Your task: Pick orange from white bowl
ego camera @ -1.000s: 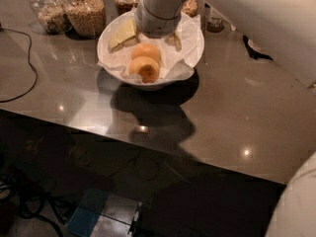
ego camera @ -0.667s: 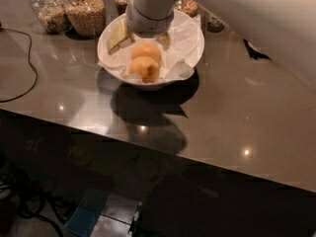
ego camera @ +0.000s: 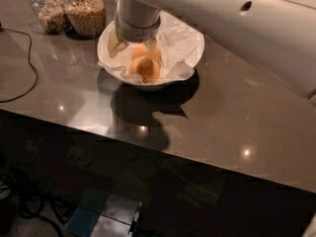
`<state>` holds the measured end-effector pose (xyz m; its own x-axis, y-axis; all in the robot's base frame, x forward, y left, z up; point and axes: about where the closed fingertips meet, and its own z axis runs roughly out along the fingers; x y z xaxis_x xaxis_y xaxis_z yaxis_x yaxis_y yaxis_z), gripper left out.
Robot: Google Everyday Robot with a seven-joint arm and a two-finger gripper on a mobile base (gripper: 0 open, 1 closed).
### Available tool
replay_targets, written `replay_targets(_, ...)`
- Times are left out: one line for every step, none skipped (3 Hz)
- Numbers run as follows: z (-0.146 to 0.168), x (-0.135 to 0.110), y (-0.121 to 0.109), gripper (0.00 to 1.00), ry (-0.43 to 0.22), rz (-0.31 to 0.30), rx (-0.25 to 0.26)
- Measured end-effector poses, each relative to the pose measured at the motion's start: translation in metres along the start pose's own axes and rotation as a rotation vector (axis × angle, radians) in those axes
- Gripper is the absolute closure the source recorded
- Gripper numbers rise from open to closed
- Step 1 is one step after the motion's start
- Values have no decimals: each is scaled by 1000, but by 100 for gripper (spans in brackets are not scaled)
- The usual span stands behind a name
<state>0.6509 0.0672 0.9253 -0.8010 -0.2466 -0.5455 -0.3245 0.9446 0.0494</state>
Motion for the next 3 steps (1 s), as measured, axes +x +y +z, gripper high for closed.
replay_targets(2, -12, -13, 28, -35, 41, 52)
replay_targets(2, -17, -35, 30, -55, 101, 111)
replay_targets(11, -7, -52, 29, -16, 147, 158)
